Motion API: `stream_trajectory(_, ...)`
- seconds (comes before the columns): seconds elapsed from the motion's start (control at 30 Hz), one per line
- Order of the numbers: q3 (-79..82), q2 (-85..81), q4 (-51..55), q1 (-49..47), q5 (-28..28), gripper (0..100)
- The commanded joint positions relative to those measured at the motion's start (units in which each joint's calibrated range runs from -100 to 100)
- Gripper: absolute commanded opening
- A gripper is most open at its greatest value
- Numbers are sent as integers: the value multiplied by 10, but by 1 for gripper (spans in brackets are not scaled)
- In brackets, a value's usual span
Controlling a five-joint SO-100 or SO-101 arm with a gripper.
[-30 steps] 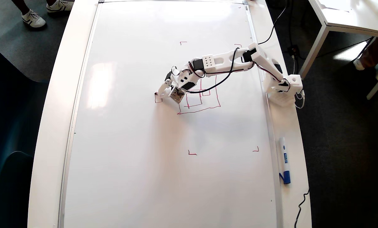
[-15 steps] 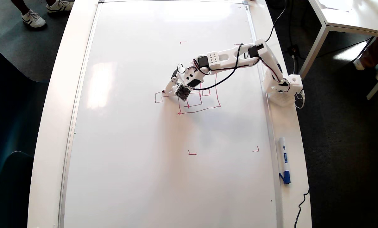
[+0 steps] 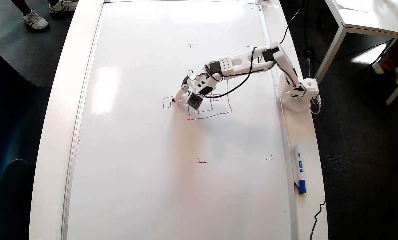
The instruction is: Draw on a whiteboard a robot head using a pen attached to the gripper
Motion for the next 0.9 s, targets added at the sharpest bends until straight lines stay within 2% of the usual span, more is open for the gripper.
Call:
stream_trajectory(0.0,-10,-13,-2,-15,1,1)
stream_trajectory(0.27,-12,-23,-10,-13,2,1)
stream_trajectory(0.57,-98,-24,-2,-7,2,1)
stream_trajectory(0.87,-1,-205,76,-14,2,1)
